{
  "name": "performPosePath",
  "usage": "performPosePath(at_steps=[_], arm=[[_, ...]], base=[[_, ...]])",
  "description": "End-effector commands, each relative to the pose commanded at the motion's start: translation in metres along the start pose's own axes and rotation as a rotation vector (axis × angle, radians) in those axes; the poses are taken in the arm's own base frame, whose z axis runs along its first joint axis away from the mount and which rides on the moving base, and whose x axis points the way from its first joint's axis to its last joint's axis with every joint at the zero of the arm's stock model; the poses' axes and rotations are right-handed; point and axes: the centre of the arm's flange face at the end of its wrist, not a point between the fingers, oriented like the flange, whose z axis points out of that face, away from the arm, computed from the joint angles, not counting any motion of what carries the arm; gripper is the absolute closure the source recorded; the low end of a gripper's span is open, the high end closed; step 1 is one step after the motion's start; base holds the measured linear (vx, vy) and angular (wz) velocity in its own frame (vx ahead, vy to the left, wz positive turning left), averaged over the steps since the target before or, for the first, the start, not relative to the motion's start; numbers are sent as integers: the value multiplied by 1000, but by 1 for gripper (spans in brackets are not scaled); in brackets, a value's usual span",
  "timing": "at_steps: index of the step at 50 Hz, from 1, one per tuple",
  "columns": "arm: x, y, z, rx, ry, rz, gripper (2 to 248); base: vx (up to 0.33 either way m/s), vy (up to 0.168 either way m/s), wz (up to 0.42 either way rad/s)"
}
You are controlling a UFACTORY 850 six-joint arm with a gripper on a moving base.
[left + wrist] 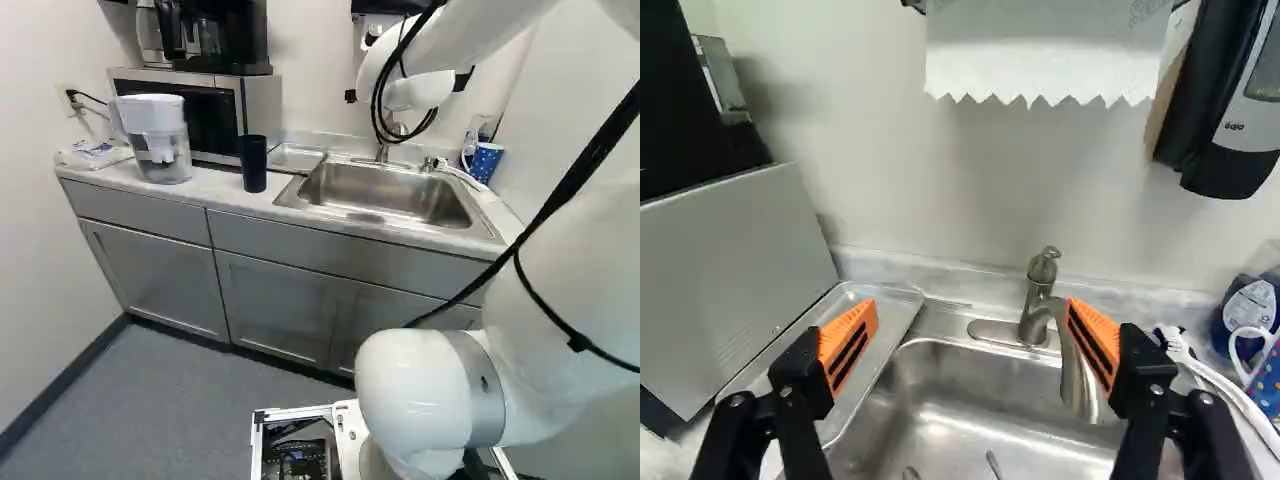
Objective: Rinse the cup and place it in the tray
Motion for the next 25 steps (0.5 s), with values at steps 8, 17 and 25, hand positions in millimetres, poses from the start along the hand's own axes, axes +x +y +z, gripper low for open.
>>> performPosePath(at_steps=[8, 17, 25], arm=[[0, -1, 8, 1, -17, 0, 3], [1, -1, 17, 3, -37, -1, 3], [1, -2, 25, 4, -54, -1, 3]], base=[[0, 0, 0], [0, 0, 0], [0, 0, 0]])
